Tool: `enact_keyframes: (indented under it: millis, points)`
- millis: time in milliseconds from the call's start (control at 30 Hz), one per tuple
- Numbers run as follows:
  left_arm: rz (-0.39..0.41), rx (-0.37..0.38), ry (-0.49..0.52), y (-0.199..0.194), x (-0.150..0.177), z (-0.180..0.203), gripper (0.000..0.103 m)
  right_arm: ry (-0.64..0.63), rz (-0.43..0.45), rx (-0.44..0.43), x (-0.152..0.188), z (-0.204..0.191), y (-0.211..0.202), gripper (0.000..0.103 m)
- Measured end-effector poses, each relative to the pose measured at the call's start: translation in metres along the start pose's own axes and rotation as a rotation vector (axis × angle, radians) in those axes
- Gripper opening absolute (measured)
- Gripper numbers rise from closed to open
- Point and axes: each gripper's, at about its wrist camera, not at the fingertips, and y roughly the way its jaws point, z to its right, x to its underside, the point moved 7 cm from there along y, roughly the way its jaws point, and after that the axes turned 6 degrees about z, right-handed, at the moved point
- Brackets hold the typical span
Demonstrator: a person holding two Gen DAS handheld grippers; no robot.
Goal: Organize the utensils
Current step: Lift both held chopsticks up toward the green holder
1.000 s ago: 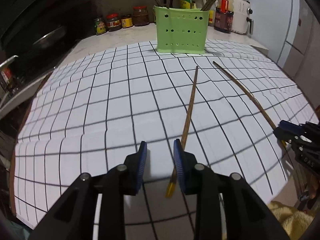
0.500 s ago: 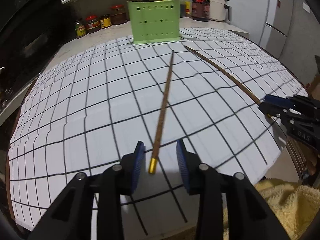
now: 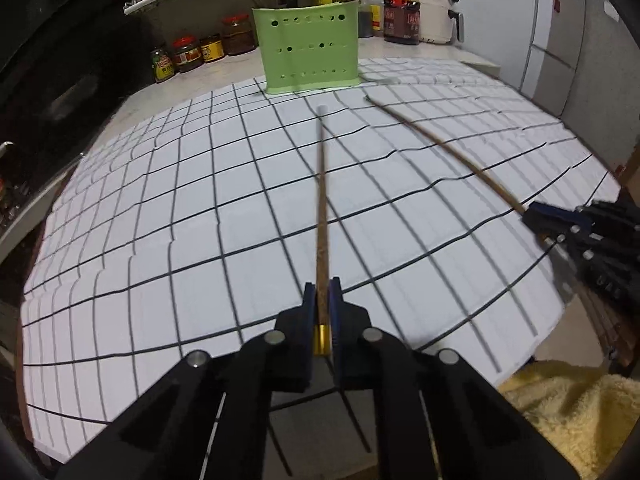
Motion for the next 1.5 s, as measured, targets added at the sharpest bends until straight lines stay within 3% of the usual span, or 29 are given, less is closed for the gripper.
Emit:
enact_keyframes:
  millis: [200, 433, 667, 900, 1167, 1500]
  points:
    - [0.157, -0.009, 0.009, -0.036, -0.032, -0.006, 0.007, 0.068, 0.098, -0.075, -0.031, 0.008, -0.027, 0.007]
    - [0.445, -0.041, -0.032, -0.105, -0.103, -0.034, 0.007, 0.096, 0.276, -0.128, -0.105, 0.016, -0.075, 0.007]
    - [0.558, -0.039, -0.080, -0.137, -0.142, -0.055, 0.007, 0.093, 0.380, -0.124, -0.168, 0.019, -0.102, 0.007]
    - [0.559, -0.018, -0.110, -0.135, -0.145, -0.062, 0.007, 0.033, 0.404, -0.081, -0.202, 0.012, -0.104, 0.007]
    - [0.542, -0.015, -0.100, -0.133, -0.143, -0.063, 0.007, -0.021, 0.390, -0.064, -0.207, 0.000, -0.090, 0.007]
    - [0.312, -0.004, -0.123, -0.080, -0.114, -0.066, 0.007, -0.012, 0.180, -0.070, -0.158, -0.001, -0.033, 0.007]
